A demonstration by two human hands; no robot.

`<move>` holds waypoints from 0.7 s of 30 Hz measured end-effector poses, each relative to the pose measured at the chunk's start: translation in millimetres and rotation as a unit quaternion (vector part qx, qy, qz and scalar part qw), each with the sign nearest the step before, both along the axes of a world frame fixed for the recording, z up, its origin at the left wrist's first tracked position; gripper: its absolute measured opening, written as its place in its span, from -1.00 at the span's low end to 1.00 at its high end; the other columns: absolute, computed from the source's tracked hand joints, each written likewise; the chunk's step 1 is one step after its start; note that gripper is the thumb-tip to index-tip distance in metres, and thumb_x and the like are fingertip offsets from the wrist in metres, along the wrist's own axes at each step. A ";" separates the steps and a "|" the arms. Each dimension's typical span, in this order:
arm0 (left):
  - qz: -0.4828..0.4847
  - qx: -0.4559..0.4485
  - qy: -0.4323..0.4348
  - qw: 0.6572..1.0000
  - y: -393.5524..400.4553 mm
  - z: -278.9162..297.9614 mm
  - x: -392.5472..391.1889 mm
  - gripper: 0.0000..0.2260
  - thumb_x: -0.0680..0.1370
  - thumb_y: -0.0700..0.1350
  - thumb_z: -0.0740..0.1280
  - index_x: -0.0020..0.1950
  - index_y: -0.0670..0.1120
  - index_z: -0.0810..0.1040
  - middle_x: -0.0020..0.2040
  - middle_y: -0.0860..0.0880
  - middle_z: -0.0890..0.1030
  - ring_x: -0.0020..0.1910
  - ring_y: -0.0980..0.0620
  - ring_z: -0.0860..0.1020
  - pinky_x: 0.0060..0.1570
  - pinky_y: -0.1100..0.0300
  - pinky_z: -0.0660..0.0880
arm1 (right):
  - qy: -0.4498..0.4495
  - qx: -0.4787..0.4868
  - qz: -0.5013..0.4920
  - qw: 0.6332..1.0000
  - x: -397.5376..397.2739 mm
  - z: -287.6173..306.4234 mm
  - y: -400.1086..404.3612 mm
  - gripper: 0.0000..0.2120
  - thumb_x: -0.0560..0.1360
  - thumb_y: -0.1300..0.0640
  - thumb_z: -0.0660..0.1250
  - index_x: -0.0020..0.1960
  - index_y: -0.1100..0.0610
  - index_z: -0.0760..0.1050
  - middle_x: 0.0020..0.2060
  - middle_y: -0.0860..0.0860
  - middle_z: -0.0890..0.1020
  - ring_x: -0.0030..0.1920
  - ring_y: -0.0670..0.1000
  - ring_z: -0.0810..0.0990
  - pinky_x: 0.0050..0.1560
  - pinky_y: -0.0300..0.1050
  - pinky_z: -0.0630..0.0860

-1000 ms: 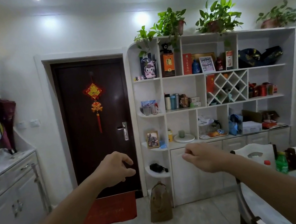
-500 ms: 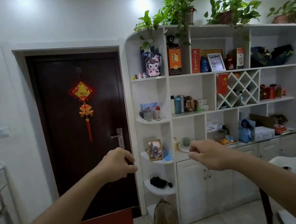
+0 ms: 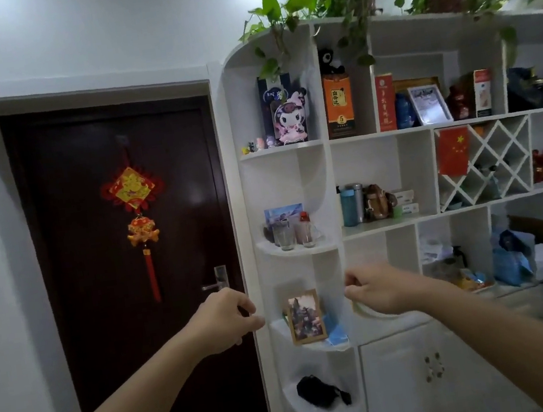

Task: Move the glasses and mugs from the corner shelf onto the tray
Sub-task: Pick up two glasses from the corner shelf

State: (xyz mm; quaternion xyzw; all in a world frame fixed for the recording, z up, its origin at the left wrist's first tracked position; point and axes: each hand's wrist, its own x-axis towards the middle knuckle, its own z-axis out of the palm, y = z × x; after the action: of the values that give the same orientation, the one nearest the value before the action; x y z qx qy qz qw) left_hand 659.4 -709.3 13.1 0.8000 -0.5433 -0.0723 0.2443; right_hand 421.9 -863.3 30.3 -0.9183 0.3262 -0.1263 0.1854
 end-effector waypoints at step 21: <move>0.024 -0.094 0.121 0.988 -422.9 -25.1 238.8 -0.41 0.45 0.09 0.49 0.40 -0.11 0.46 0.14 -0.12 0.65 0.02 -0.01 0.62 -0.01 0.11 0.54 | -0.051 -0.017 -0.087 0.995 240.5 -36.5 -358.6 -0.96 0.48 0.08 0.36 -0.12 -0.02 0.50 -0.13 -0.05 0.62 -0.12 -0.03 0.59 -0.04 0.00 0.59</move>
State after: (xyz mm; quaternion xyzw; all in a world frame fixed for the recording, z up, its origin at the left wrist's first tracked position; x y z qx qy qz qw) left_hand 898.2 -1132.2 -11.9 0.7715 -0.4951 -0.1113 0.3837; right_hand 662.3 -1221.8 -6.2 -0.8819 0.3924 -0.1939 0.1749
